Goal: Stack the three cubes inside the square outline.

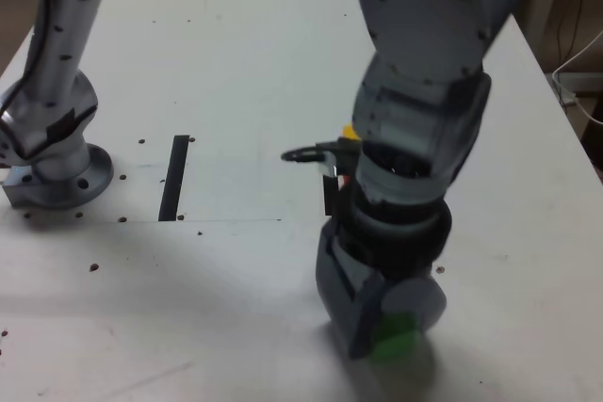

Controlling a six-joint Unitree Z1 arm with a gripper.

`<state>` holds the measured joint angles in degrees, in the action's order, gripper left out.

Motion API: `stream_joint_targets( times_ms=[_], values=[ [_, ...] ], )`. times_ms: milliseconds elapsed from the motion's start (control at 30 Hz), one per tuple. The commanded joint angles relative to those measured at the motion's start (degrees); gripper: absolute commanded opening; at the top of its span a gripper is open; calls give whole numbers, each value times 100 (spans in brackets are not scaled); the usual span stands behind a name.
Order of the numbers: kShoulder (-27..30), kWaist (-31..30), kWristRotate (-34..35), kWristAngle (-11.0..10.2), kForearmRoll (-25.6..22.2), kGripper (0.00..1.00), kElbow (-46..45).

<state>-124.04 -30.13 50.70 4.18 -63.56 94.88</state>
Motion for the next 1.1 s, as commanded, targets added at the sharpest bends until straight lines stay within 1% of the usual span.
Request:
stream_joint_targets(
  times_ms=[0,100,200,300,367,467,567,667,867,1067],
  values=[
    [155,-10,-64,-58,-81,30,-45],
    [364,-3,-256,-245,-319,30,-84],
    [591,32,-563,-456,-719,30,-66],
    [766,122,-984,-556,-1080,30,-13],
    [853,221,-1334,-563,-1239,30,36],
    [1004,496,-2057,-541,-1415,30,123],
    [1185,846,-2705,-526,-1539,30,146],
    [1353,1227,-3197,-535,-1633,30,135],
    [1457,1968,-3886,-526,-1703,30,111],
    [1413,2497,-4291,-545,-1711,30,112]
  ],
)
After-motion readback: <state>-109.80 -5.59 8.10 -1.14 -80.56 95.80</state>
